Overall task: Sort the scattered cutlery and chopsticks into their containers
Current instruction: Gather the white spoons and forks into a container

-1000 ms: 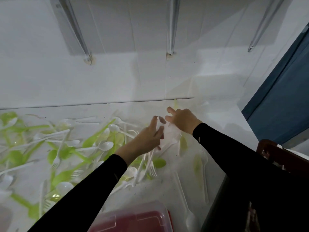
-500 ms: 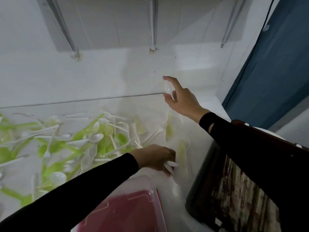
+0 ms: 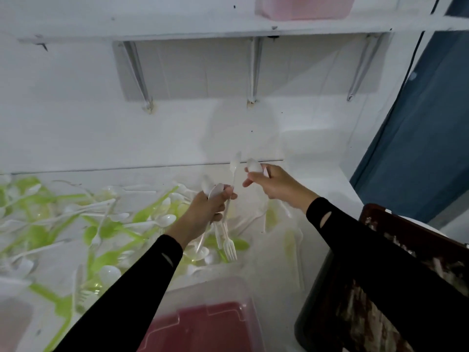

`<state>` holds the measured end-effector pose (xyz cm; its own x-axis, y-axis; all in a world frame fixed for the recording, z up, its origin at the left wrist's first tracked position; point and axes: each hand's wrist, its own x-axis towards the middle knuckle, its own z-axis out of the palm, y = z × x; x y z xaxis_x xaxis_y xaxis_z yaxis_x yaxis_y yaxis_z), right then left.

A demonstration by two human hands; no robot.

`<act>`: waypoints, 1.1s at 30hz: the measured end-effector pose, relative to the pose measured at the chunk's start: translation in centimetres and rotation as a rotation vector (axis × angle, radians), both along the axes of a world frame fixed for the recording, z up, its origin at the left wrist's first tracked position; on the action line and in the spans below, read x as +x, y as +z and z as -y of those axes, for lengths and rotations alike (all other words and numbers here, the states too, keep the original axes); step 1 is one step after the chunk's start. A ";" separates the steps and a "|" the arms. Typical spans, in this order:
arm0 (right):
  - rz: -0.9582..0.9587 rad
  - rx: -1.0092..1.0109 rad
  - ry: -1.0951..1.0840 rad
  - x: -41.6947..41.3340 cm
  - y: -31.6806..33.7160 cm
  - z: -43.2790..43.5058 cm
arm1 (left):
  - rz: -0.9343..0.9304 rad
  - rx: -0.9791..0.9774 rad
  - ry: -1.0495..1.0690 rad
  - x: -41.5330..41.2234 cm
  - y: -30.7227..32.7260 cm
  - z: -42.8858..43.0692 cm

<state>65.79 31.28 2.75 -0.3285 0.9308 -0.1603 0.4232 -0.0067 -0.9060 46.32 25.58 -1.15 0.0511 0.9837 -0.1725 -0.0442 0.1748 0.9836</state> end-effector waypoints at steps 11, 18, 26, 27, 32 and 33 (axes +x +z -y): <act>-0.243 -0.043 -0.059 -3.8 -2.6 2.4 | 0.193 -0.121 0.287 0.1 0.2 -0.1; 0.356 0.540 -0.029 -6.4 -4.1 4.9 | 0.433 -0.125 0.209 0.5 0.7 0.0; 0.075 0.184 -0.072 -6.4 -4.1 4.7 | 0.430 -0.093 0.354 -0.1 -0.3 -0.2; 0.016 0.103 -0.059 -6.3 -4.1 4.5 | 0.374 -0.076 0.347 0.0 -0.3 -0.2; -0.161 -0.223 -0.003 -5.7 -3.8 4.0 | 0.400 -0.080 0.283 0.6 0.0 0.1; -0.142 -0.192 -0.037 -5.6 -4.2 3.7 | 0.411 -0.073 0.294 0.5 0.2 0.0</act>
